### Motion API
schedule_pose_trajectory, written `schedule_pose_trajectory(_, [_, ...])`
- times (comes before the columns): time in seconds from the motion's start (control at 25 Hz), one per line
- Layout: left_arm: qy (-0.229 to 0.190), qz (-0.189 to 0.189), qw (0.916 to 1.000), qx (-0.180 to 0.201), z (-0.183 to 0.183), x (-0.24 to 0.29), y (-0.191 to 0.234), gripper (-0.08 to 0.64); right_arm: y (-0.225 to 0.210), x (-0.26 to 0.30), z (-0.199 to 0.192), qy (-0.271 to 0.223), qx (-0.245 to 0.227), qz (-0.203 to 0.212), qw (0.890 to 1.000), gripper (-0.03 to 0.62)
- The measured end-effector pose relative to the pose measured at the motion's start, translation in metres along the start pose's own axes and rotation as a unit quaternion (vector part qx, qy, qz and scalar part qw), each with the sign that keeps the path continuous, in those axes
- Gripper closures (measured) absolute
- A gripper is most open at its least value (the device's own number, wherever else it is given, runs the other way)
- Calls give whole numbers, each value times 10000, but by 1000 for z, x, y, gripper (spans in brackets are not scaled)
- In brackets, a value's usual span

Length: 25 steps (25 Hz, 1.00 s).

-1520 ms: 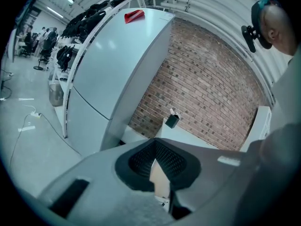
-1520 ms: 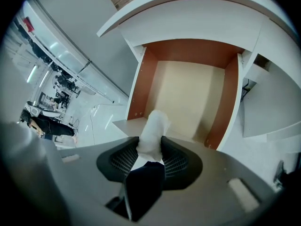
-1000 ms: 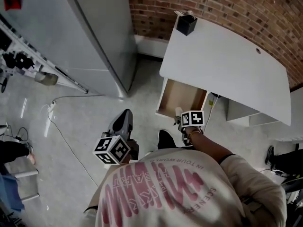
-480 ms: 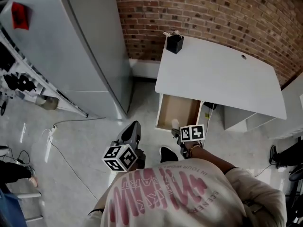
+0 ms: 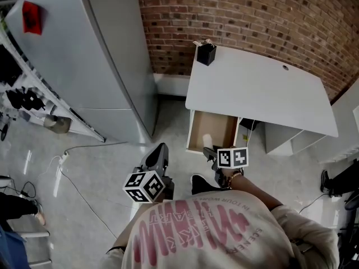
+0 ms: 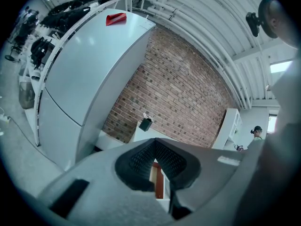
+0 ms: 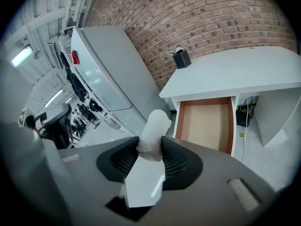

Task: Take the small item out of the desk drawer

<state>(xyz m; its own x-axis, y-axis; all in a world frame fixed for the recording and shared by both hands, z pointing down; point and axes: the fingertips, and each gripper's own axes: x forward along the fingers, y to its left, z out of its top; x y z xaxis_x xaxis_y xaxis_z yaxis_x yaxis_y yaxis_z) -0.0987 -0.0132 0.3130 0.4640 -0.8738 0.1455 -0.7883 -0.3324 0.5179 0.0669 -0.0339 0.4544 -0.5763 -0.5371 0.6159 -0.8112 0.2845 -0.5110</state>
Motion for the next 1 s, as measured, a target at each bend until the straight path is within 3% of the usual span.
schedule_pose_trajectory(0.36, [-118,-78,9998,170,-4,-15,-9,554,23,-23,21,-517,-18,278,9983,436])
schedule_pose_trajectory(0.72, [-116,-56,9998,178,-6,-17,-15,554,61,-46,44,-922,-584,587,9923,431])
schedule_pose_trajectory(1.0, [-216,-14,9992,322,4,-8,-27,554,67,-56,68,-1086,-727,808,9881,426])
